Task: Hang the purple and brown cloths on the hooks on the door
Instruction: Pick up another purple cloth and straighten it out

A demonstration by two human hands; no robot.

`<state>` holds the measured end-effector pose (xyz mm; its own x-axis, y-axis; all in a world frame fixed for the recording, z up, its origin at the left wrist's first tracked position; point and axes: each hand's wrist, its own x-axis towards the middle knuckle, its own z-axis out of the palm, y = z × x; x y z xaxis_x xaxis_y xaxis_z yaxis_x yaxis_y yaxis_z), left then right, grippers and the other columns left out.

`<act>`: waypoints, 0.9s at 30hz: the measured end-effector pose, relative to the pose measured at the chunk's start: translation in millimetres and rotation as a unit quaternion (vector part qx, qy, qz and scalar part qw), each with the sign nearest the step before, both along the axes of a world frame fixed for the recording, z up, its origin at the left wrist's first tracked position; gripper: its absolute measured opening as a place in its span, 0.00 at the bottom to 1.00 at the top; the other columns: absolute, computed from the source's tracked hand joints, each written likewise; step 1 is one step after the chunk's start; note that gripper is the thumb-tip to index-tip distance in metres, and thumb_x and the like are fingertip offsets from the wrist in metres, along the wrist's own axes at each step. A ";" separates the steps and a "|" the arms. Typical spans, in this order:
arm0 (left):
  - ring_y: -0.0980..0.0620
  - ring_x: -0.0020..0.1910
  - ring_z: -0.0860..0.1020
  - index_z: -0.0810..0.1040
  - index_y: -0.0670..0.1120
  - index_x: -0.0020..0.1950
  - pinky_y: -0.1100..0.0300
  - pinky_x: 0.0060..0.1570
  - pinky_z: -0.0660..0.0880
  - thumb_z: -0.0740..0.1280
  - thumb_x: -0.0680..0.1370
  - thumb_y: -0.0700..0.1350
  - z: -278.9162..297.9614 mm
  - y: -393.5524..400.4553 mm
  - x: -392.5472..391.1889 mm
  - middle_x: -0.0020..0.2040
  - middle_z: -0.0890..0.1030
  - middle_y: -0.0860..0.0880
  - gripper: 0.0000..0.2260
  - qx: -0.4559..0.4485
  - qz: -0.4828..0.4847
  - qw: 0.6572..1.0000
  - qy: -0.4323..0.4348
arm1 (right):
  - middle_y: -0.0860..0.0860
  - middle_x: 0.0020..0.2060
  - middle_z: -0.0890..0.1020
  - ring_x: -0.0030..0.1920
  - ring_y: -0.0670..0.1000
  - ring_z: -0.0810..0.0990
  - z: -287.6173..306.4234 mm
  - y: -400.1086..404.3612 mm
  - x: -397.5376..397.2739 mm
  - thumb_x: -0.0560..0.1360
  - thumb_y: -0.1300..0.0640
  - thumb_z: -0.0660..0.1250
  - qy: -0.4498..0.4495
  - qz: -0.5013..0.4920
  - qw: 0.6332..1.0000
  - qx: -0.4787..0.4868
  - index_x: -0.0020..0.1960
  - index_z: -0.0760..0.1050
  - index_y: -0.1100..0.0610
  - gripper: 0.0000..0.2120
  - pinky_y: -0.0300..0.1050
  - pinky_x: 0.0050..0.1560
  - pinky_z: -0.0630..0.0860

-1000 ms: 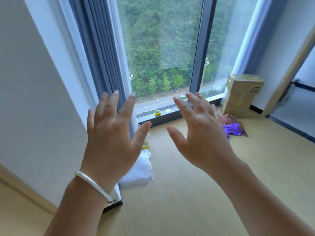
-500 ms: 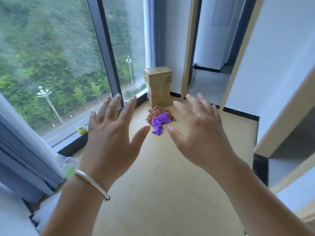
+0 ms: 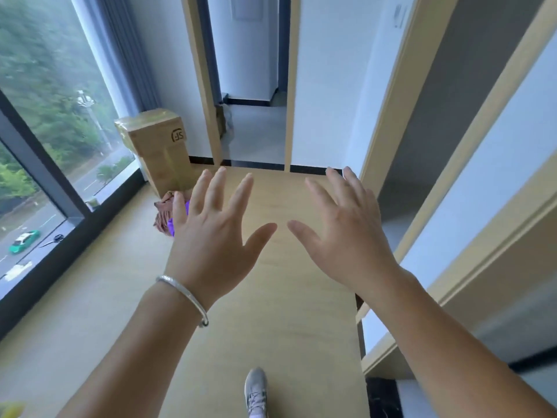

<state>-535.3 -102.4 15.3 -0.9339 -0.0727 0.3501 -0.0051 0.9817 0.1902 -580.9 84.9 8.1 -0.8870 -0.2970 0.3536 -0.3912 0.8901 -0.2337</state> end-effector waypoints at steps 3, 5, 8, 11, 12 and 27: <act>0.46 0.78 0.45 0.50 0.57 0.78 0.39 0.73 0.46 0.48 0.74 0.70 0.4 -4.6 -53.0 0.79 0.51 0.46 0.35 -0.014 -0.025 1.000 0.001 | 0.54 0.77 0.55 0.77 0.55 0.45 3.0 1.7 -41.2 0.76 0.33 0.51 0.008 -0.031 0.999 0.030 0.77 0.55 0.49 0.34 0.61 0.74 0.49; 0.46 0.78 0.45 0.50 0.56 0.78 0.39 0.73 0.46 0.48 0.74 0.70 3.6 -10.5 -87.1 0.79 0.51 0.46 0.35 -0.014 -0.038 0.999 0.006 | 0.54 0.77 0.55 0.77 0.55 0.46 7.8 -1.8 -68.9 0.76 0.33 0.51 0.012 -0.048 0.998 0.030 0.77 0.55 0.48 0.34 0.61 0.74 0.48; 0.46 0.78 0.44 0.48 0.57 0.78 0.39 0.73 0.45 0.49 0.75 0.69 8.3 -21.7 -135.5 0.79 0.49 0.46 0.34 -0.008 -0.052 0.999 0.009 | 0.53 0.77 0.55 0.77 0.55 0.45 16.2 -14.2 -110.6 0.76 0.33 0.52 0.010 -0.064 0.997 0.032 0.77 0.55 0.48 0.34 0.61 0.74 0.48; 0.47 0.78 0.43 0.48 0.56 0.78 0.40 0.73 0.44 0.49 0.76 0.69 12.9 -34.1 -181.3 0.79 0.49 0.46 0.34 0.009 -0.068 0.998 0.012 | 0.53 0.77 0.56 0.77 0.54 0.46 24.3 -29.2 -153.2 0.76 0.34 0.52 0.016 -0.078 0.996 0.036 0.76 0.56 0.48 0.33 0.60 0.74 0.48; 0.47 0.78 0.43 0.48 0.57 0.78 0.40 0.73 0.43 0.49 0.76 0.69 13.3 -38.0 -195.6 0.79 0.49 0.46 0.34 0.009 -0.074 0.997 0.013 | 0.52 0.77 0.56 0.77 0.54 0.46 26.0 -34.1 -166.4 0.76 0.34 0.52 0.020 -0.083 0.996 0.037 0.76 0.56 0.48 0.33 0.59 0.74 0.48; 0.48 0.78 0.44 0.47 0.57 0.78 0.40 0.74 0.46 0.49 0.76 0.68 -6.6 -47.1 -351.5 0.79 0.48 0.47 0.33 0.020 -0.116 0.993 -0.018 | 0.52 0.76 0.57 0.77 0.54 0.48 13.4 -44.4 -312.8 0.76 0.35 0.54 0.000 -0.115 0.992 0.046 0.76 0.57 0.48 0.33 0.59 0.73 0.51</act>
<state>-886.8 -149.5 8.8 -0.9390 0.1332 0.3171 0.2132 0.9488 0.2329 -893.7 40.5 21.5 -0.9348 -0.1186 0.3347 -0.1760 0.9734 -0.1466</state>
